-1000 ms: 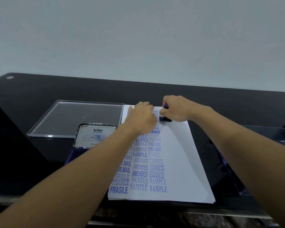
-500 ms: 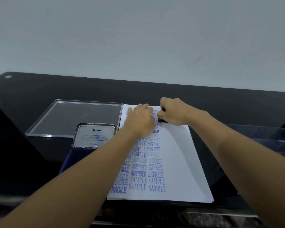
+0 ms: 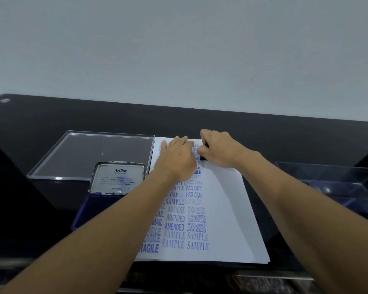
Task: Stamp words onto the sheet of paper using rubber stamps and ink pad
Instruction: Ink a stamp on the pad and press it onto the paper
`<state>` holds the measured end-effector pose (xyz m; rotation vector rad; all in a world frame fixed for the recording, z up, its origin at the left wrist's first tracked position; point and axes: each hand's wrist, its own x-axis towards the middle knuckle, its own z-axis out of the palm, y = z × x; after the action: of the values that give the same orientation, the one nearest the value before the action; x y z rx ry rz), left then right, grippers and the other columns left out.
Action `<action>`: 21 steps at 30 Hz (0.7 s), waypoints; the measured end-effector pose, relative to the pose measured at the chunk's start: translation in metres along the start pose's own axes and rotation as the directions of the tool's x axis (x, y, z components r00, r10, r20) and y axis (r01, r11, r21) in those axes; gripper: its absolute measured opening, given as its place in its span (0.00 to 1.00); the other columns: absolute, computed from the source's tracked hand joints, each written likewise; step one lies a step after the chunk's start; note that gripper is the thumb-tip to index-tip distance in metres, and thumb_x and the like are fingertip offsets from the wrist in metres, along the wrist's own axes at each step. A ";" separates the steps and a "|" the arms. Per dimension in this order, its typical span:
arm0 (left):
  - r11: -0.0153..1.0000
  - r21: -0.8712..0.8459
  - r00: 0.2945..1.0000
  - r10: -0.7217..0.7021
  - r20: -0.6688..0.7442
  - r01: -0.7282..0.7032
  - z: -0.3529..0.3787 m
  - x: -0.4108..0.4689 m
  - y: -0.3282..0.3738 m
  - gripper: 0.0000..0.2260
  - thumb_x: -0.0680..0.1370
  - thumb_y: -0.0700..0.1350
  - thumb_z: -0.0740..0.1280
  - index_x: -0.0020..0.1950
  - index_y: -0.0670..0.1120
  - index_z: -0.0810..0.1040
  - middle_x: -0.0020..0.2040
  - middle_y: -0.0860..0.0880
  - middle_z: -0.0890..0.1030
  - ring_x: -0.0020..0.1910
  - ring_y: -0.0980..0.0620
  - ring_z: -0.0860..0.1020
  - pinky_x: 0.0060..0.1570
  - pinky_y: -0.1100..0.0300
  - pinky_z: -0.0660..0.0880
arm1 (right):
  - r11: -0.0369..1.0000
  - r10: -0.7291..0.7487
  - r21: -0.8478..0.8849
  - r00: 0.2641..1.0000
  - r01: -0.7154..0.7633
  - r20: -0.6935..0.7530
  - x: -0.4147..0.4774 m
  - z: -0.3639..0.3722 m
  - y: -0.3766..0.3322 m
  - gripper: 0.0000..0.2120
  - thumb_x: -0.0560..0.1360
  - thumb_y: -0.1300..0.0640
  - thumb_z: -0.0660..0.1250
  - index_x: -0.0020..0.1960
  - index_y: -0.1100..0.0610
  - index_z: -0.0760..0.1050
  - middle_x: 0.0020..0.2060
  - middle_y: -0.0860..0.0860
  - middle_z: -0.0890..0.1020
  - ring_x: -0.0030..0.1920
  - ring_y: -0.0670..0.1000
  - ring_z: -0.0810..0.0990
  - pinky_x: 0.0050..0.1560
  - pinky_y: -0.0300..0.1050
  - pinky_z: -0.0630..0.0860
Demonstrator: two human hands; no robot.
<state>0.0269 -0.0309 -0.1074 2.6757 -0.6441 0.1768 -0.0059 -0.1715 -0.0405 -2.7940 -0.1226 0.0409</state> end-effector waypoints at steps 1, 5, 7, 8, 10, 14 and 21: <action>1.000 -0.004 1.000 -0.004 0.003 0.004 0.000 0.000 0.000 0.15 0.80 0.42 0.54 0.64 0.45 0.73 0.65 0.47 0.73 0.67 0.46 0.67 0.71 0.38 0.58 | 1.000 -0.004 0.009 1.000 0.004 -0.004 0.000 0.001 0.000 0.13 0.79 0.55 0.61 0.39 0.53 0.61 0.35 0.51 0.72 0.33 0.50 0.66 0.32 0.43 0.62; 1.000 -0.010 1.000 -0.007 0.009 0.007 0.000 0.000 0.000 0.16 0.80 0.42 0.54 0.65 0.45 0.72 0.66 0.48 0.73 0.68 0.47 0.66 0.72 0.38 0.56 | 1.000 -0.013 0.026 1.000 0.014 -0.012 0.000 0.002 0.001 0.13 0.79 0.56 0.62 0.39 0.53 0.61 0.35 0.51 0.72 0.33 0.50 0.67 0.32 0.43 0.63; 1.000 -0.007 1.000 -0.006 0.010 0.006 0.000 0.000 0.001 0.16 0.80 0.42 0.54 0.66 0.45 0.72 0.66 0.48 0.72 0.68 0.47 0.66 0.72 0.39 0.56 | 0.999 -0.012 0.033 1.000 0.013 -0.017 0.001 0.002 0.001 0.13 0.79 0.56 0.62 0.39 0.53 0.61 0.34 0.50 0.72 0.33 0.50 0.67 0.32 0.43 0.63; 1.000 -0.005 1.000 -0.005 0.011 0.005 0.000 0.000 0.001 0.16 0.80 0.42 0.55 0.66 0.45 0.72 0.66 0.48 0.72 0.68 0.48 0.66 0.72 0.39 0.56 | 0.999 -0.011 0.034 1.000 0.012 -0.016 0.002 0.002 0.002 0.13 0.79 0.56 0.62 0.39 0.53 0.61 0.35 0.50 0.72 0.33 0.49 0.67 0.32 0.43 0.63; 1.000 -0.006 1.000 -0.005 0.014 0.005 0.000 0.000 0.001 0.17 0.79 0.42 0.55 0.67 0.46 0.72 0.67 0.48 0.72 0.68 0.48 0.66 0.72 0.39 0.56 | 1.000 -0.010 0.029 1.000 0.010 -0.004 0.005 0.001 0.003 0.12 0.78 0.55 0.62 0.39 0.54 0.62 0.35 0.50 0.72 0.33 0.49 0.66 0.32 0.43 0.64; 1.000 -0.014 1.000 -0.010 0.010 0.010 0.000 0.000 0.002 0.17 0.80 0.41 0.55 0.68 0.45 0.71 0.67 0.48 0.72 0.69 0.48 0.65 0.73 0.39 0.55 | 1.000 -0.007 0.017 1.000 0.007 0.016 0.010 -0.001 0.003 0.12 0.78 0.55 0.63 0.39 0.54 0.63 0.36 0.51 0.72 0.34 0.50 0.67 0.33 0.44 0.64; 1.000 -0.018 1.000 -0.011 0.021 0.011 -0.001 -0.001 0.001 0.19 0.80 0.42 0.54 0.70 0.45 0.70 0.70 0.48 0.70 0.71 0.48 0.64 0.74 0.39 0.53 | 1.000 -0.006 0.027 1.000 0.007 -0.018 0.005 0.004 0.003 0.12 0.79 0.55 0.63 0.40 0.54 0.62 0.35 0.51 0.72 0.34 0.50 0.67 0.33 0.44 0.64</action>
<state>0.0253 -0.0313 -0.1064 2.6664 -0.6346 0.1389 -0.0004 -0.1729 -0.0452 -2.7664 -0.1261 0.0157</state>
